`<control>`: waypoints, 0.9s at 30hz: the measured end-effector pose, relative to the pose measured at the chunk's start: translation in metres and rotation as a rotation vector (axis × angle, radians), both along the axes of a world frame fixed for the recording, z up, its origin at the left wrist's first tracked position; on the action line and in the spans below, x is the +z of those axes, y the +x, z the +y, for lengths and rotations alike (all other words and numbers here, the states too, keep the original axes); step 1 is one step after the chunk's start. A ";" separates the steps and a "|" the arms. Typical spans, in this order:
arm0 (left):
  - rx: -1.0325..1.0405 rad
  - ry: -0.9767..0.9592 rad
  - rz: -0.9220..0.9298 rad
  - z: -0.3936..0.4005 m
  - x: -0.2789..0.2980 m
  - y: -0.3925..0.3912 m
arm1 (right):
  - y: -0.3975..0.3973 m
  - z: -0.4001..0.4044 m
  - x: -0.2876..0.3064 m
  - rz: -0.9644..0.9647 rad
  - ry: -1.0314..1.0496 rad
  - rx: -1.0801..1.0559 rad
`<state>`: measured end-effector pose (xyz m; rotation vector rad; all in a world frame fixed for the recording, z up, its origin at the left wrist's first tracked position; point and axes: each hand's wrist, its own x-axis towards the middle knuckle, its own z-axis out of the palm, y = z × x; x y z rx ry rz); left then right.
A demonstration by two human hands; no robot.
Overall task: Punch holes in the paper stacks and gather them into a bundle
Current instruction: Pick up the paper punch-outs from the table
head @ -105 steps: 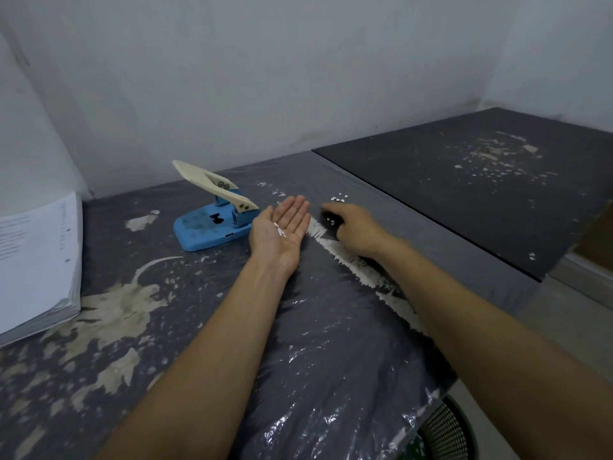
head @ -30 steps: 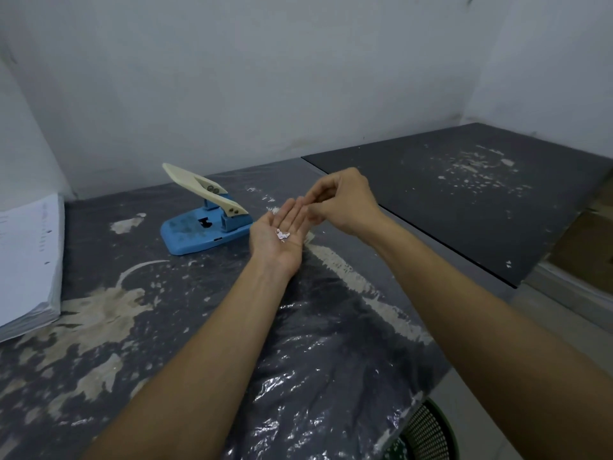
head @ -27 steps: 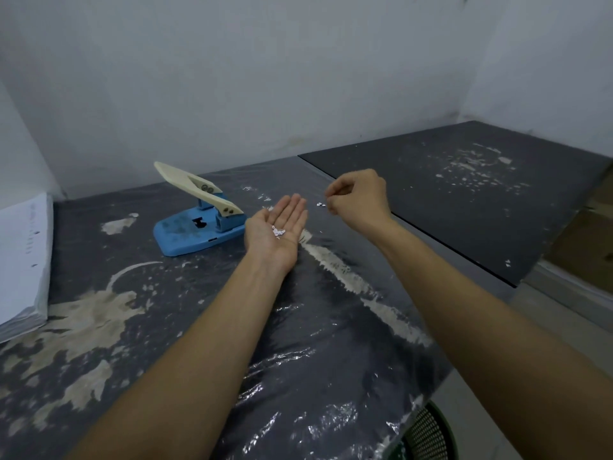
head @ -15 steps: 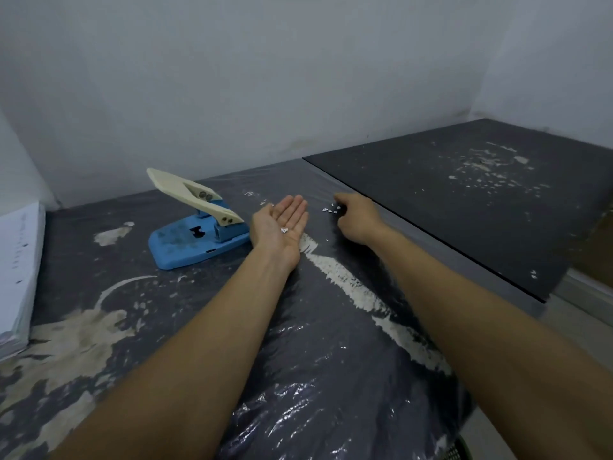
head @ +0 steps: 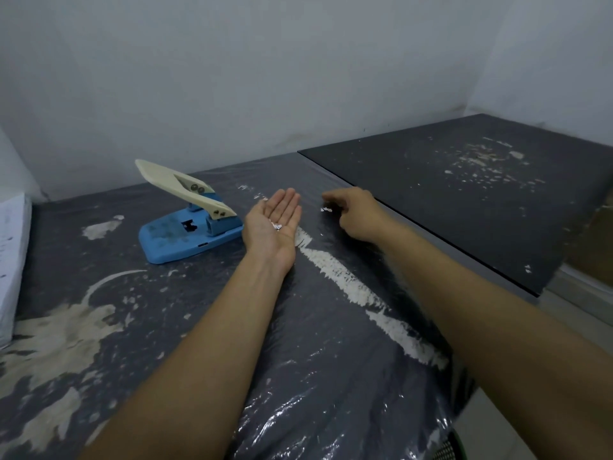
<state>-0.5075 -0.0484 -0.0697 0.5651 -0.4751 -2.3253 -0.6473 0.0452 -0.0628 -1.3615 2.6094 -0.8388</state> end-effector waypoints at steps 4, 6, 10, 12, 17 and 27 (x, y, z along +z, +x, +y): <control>-0.009 0.002 0.022 0.001 0.000 0.003 | 0.009 -0.004 -0.002 0.192 0.129 0.090; -0.012 -0.003 0.021 0.001 0.001 0.004 | 0.013 0.000 -0.002 0.275 0.139 0.103; -0.027 -0.010 0.014 0.003 0.002 0.006 | 0.027 0.009 -0.003 0.367 0.157 0.110; -0.032 -0.012 0.010 0.003 0.003 0.008 | 0.032 0.012 -0.004 0.371 0.137 0.116; -0.046 -0.020 -0.001 0.005 0.004 0.012 | 0.049 0.019 -0.008 0.338 0.068 0.156; -0.040 0.025 -0.013 0.004 0.006 0.013 | 0.058 0.028 -0.001 0.558 0.129 0.290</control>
